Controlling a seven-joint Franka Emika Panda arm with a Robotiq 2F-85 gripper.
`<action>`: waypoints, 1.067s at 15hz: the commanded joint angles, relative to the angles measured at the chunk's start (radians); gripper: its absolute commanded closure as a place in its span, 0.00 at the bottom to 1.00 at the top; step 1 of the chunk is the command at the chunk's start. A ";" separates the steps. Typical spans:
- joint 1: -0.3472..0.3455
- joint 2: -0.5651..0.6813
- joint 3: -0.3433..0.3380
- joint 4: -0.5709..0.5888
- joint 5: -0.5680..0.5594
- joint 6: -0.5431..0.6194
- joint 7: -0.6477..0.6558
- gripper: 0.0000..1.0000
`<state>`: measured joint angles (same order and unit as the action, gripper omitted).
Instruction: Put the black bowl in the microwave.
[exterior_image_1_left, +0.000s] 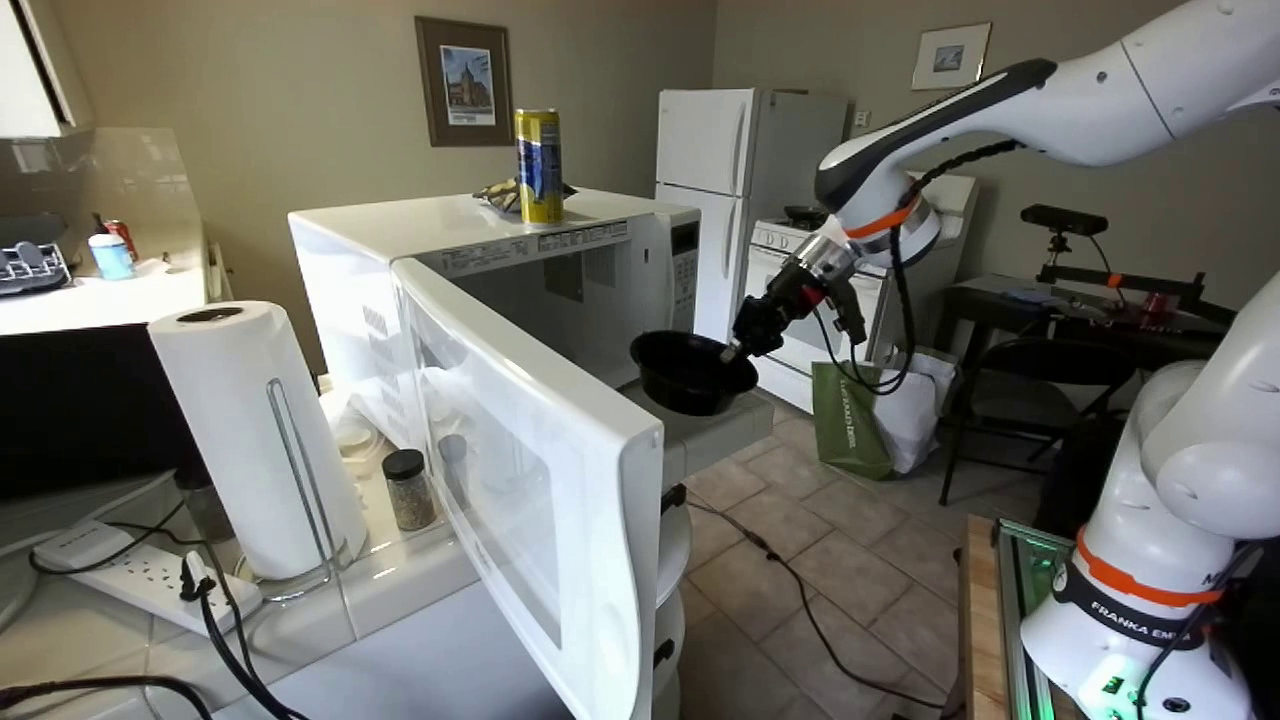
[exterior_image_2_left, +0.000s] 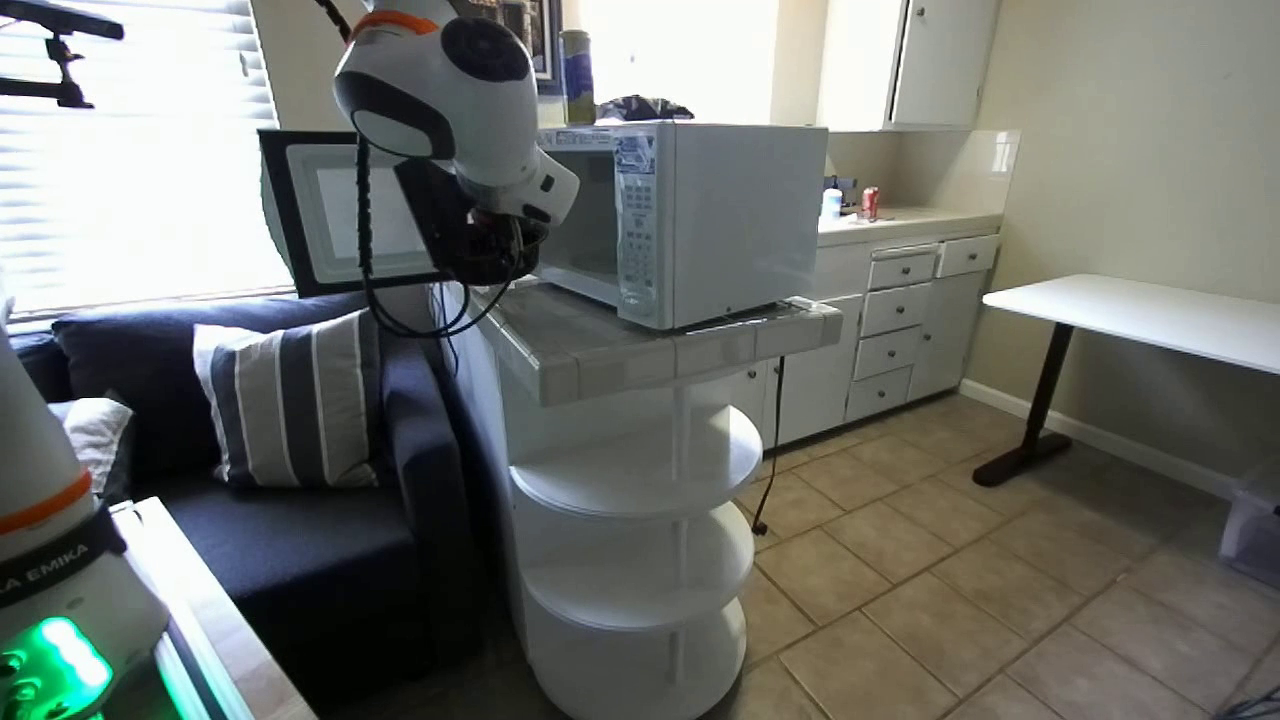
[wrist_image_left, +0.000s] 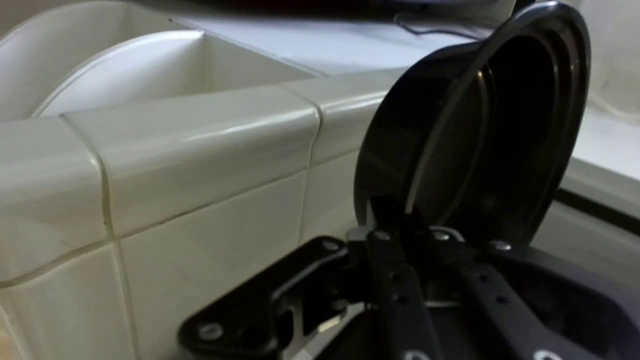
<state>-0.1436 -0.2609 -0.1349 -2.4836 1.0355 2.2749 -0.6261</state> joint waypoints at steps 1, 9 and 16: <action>0.076 0.078 0.079 0.041 0.102 0.225 0.129 0.98; 0.145 0.208 0.149 0.195 0.180 0.429 0.374 0.98; 0.137 0.197 0.148 0.187 0.155 0.412 0.368 0.93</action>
<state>-0.0062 -0.0641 0.0131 -2.2967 1.1907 2.6865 -0.2583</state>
